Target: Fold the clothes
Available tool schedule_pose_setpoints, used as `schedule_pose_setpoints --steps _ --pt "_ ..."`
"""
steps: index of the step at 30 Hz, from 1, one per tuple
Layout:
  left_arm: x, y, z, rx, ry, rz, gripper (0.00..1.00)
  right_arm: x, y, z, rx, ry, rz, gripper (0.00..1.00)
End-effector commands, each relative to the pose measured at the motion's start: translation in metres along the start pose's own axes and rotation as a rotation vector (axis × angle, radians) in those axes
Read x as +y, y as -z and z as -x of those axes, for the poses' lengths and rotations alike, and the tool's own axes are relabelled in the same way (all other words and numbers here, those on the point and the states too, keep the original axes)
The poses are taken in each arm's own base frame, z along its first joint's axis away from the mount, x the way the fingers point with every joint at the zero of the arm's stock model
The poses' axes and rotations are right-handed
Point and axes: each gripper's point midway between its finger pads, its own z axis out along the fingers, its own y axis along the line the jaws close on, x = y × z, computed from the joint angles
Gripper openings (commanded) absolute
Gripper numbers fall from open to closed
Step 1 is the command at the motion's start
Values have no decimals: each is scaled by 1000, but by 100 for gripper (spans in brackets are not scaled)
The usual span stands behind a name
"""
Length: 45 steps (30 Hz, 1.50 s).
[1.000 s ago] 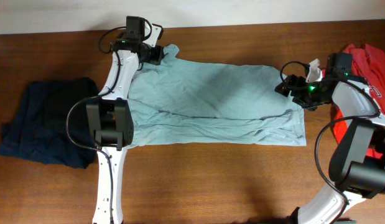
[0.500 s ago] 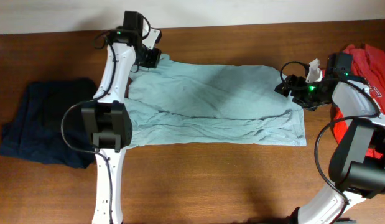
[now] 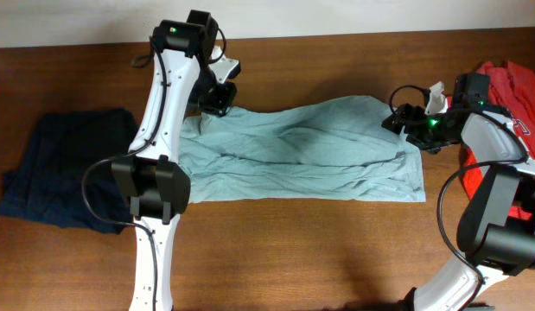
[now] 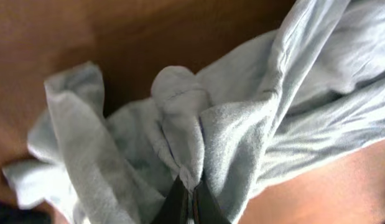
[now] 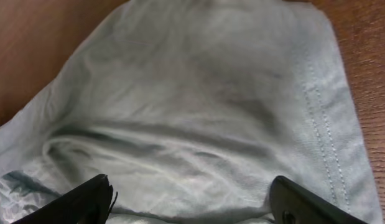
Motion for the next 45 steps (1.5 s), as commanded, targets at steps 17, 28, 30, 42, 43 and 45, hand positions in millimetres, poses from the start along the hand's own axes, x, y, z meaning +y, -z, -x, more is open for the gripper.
schedule_pose_setpoints --steps 17,28,30,42,43,45 --pt "9 45 -14 -43 92 119 58 2 2 4 -7 4 13 86" --pt "16 66 -50 -104 82 233 72 2 2 0 8 -4 12 86" --pt "23 48 -35 -143 24 243 79 1 2 -1 10 -6 11 86" --pt "30 -15 -5 -213 -251 227 78 1 2 -1 11 -7 11 86" --pt "32 -24 -6 -197 -249 221 73 1 2 -1 12 -7 11 86" --pt "35 -40 -9 -159 -244 211 71 1 2 -1 12 -7 11 86"
